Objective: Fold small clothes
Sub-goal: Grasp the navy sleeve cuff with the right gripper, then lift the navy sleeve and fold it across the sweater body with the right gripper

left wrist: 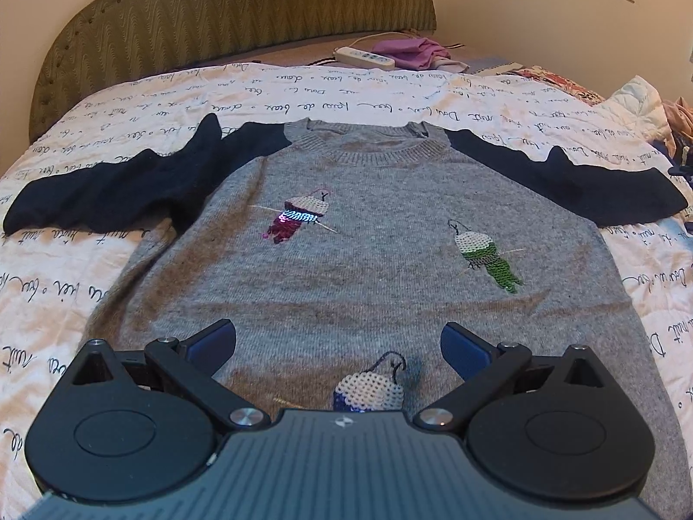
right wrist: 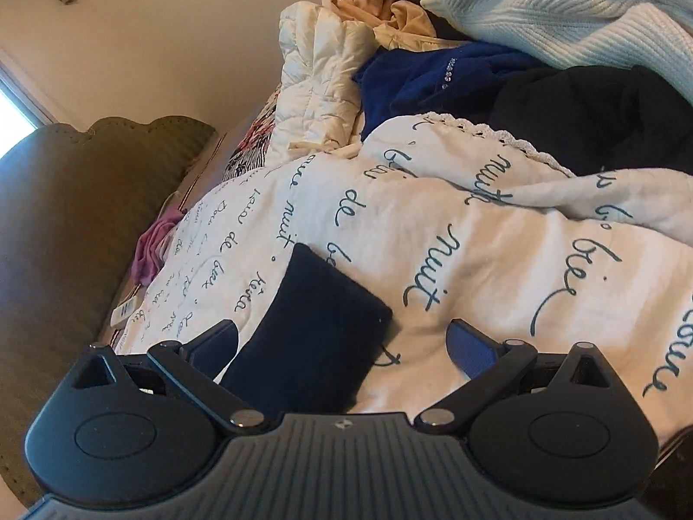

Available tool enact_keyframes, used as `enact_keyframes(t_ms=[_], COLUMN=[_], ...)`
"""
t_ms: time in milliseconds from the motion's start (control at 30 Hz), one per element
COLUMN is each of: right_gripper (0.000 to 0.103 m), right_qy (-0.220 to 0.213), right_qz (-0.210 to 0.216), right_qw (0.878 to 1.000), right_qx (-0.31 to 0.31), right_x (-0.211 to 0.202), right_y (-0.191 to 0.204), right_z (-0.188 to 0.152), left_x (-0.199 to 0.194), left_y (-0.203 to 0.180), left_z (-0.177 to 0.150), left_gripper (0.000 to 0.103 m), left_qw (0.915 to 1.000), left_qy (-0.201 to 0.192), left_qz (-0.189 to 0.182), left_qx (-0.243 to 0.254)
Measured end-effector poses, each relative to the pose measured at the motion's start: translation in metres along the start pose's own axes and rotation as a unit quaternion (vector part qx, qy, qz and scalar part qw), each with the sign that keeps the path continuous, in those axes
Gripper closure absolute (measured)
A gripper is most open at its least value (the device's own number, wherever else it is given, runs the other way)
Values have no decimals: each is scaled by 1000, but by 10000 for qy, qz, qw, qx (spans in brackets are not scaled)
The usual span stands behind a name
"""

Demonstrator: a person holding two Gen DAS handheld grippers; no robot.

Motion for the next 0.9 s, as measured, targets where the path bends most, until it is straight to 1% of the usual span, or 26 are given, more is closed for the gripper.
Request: enact_keyframes(t_ms=[100, 133, 167, 200, 267, 333, 367, 433, 567, 700, 833, 900], right_gripper=[3, 7, 16, 23, 58, 75, 82, 92, 94, 94, 94, 94], right_qy=[-48, -30, -33, -38, -62, -96, -119, -190, -259, -195, 220, 513], right_qz=[23, -7, -27, -50, -128, -88, -39, 37, 272, 807, 1487, 1789], right_qw=[9999, 9998, 9996, 9995, 9992, 9994, 9996, 9996, 9985, 9912, 9770, 9695], right_qx=[-142, -221, -283, -324, -361, -305, -253, -193, -386, -1035, -1512, -1595], right_x=[8, 10, 11, 13, 14, 13, 11, 7, -6, -25, -32, -28], right_y=[7, 10, 12, 14, 16, 14, 13, 13, 35, 90, 149, 175], right_z=[2, 2, 0, -1, -4, -4, -4, -3, -10, -38, -88, -117], left_x=[3, 4, 4, 4, 5, 5, 5, 5, -3, -10, -6, -4], left_y=[2, 2, 4, 5, 8, 10, 11, 15, 23, 34, 45, 50], left_z=[3, 4, 5, 5, 6, 7, 8, 10, 21, 34, 45, 50], left_gripper=[1, 1, 1, 1, 1, 1, 1, 1, 1, 1, 1, 1], left_qw=[10000, 10000, 10000, 10000, 9999, 9999, 9999, 9998, 9995, 9976, 9931, 9909], left_qy=[-19, -22, -28, -32, -44, -38, -35, -75, -239, -400, -422, -312], left_qz=[-15, -19, -28, -33, -33, -35, -49, -79, -99, -338, -649, -715], left_qx=[-34, -52, -69, -82, -108, -142, -152, -150, -200, -458, -875, -1099])
Point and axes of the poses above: each gripper's, at about its wrist camera, not at the fingertips, and x roughly the way its jaws point, y to its left, z to its top, the point moved 1 cm from there along x, roughly the way its jaws point, and after that the axes turned 2 degrees about y, right-handed, at the moved point
